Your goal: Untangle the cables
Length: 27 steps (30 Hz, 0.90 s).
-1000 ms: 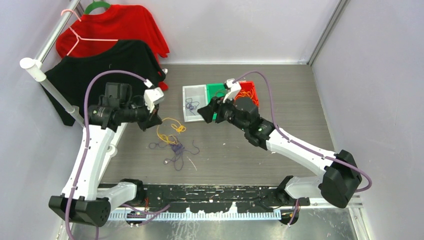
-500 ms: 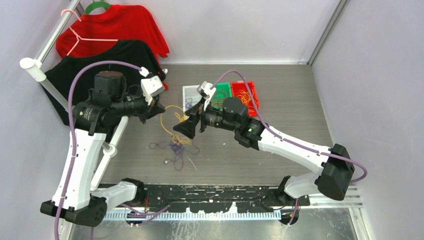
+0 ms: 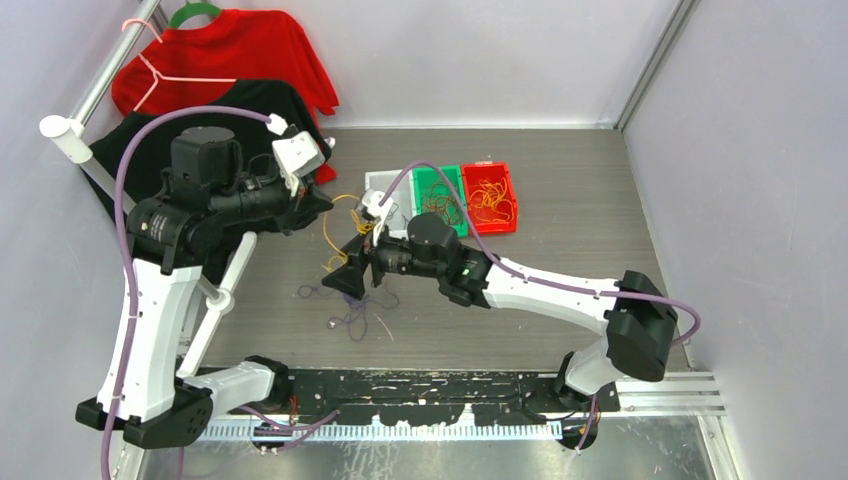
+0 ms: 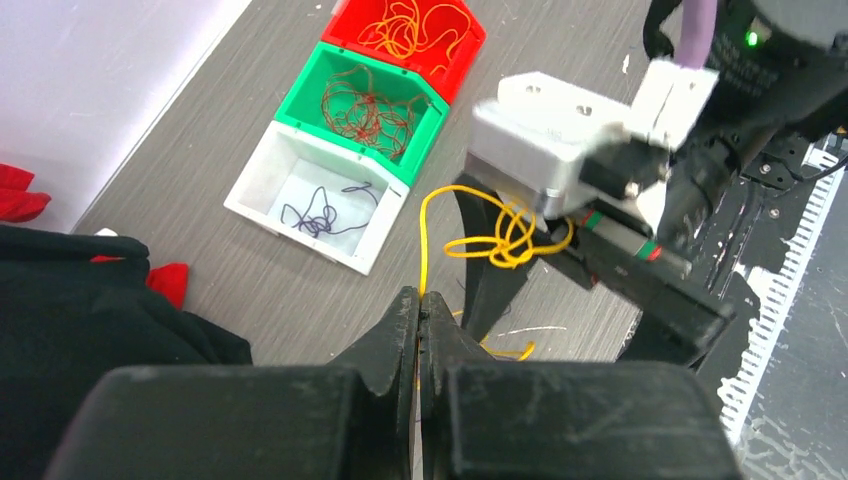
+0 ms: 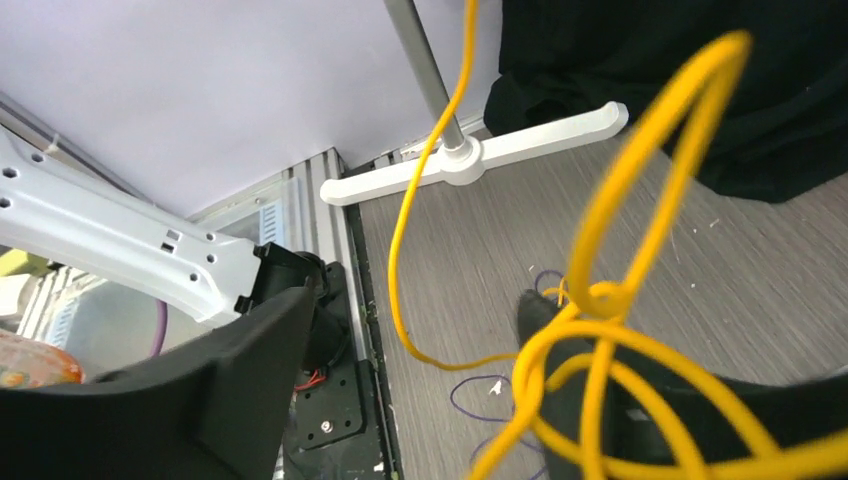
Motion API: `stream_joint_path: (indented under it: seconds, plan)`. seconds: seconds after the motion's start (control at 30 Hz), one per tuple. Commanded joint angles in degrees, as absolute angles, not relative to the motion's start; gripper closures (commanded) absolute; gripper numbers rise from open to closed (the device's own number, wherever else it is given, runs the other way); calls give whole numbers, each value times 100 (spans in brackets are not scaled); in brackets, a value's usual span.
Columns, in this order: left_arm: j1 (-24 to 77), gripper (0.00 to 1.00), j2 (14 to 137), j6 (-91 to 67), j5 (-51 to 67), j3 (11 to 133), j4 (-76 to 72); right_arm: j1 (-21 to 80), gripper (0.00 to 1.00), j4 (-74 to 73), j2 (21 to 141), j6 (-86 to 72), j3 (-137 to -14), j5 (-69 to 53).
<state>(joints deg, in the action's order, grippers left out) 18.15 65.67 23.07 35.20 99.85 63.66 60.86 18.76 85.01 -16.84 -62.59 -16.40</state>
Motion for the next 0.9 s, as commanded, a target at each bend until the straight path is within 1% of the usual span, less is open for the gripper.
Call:
stream_joint_path:
  seconds: [0.0, 0.07, 0.1, 0.13, 0.17, 0.2, 0.27, 0.4, 0.43, 0.47, 0.5, 0.53, 0.6, 0.63, 0.67, 0.73, 0.87]
  plan:
    - [1871, 100, 6562, 2001, 3389, 10234, 6067, 6237, 29, 2774, 8584, -1637, -6383, -1360]
    - [1872, 100, 6505, 1923, 3366, 10210, 6018, 6242, 52, 3085, 8540, -1724, -6186, -819]
    - [1872, 100, 6474, 1910, 3371, 10186, 6005, 6241, 69, 3168, 8478, -1699, -6097, -479]
    - [1873, 100, 6439, 1900, 3373, 10156, 5997, 6240, 81, 3211, 8389, -1661, -6024, -121]
    - [1877, 100, 6412, 1889, 3367, 10121, 5986, 6235, 89, 3282, 8283, -1628, -5929, 175]
    - [1873, 100, 6374, 1883, 3378, 10054, 5982, 6225, 93, 3417, 8147, -1528, -5766, 395]
    - [1881, 100, 6326, 1855, 3446, 9900, 5984, 6186, 98, 3862, 7863, -1367, -5442, 638]
    - [2146, 100, 6465, 1522, 3682, 9428, 6026, 5908, 99, 3562, 7456, -1297, -5421, 689]
    - [2281, 99, 6544, 1415, 3649, 9297, 6007, 5823, 99, 3484, 7315, -1270, -5411, 717]
    - [2447, 90, 6620, 1363, 3568, 9204, 5987, 5727, 99, 3402, 7192, -1218, -5395, 844]
    - [2562, 66, 6669, 1343, 3489, 9127, 5958, 5619, 99, 3306, 7065, -1113, -5381, 950]
    - [2581, 53, 6693, 1327, 3437, 9059, 5906, 5475, 99, 3164, 6945, -1039, -5390, 1075]
    - [2588, 31, 6662, 1288, 3234, 8954, 5830, 5111, 99, 2817, 6723, -897, -5443, 1218]
    - [2589, 18, 6631, 1351, 3140, 8922, 5863, 4885, 99, 2664, 6626, -826, -5478, 1259]
    - [2586, 8, 6620, 1438, 3043, 8913, 5945, 4650, 99, 2479, 6573, -791, -5529, 1285]
    - [2584, 1, 6663, 1631, 2847, 8920, 6207, 4100, 99, 2299, 6529, -704, -5651, 1298]
    - [2576, 1, 6658, 1924, 2217, 8742, 6382, 3442, 99, 2231, 6671, -457, -5838, 1287]
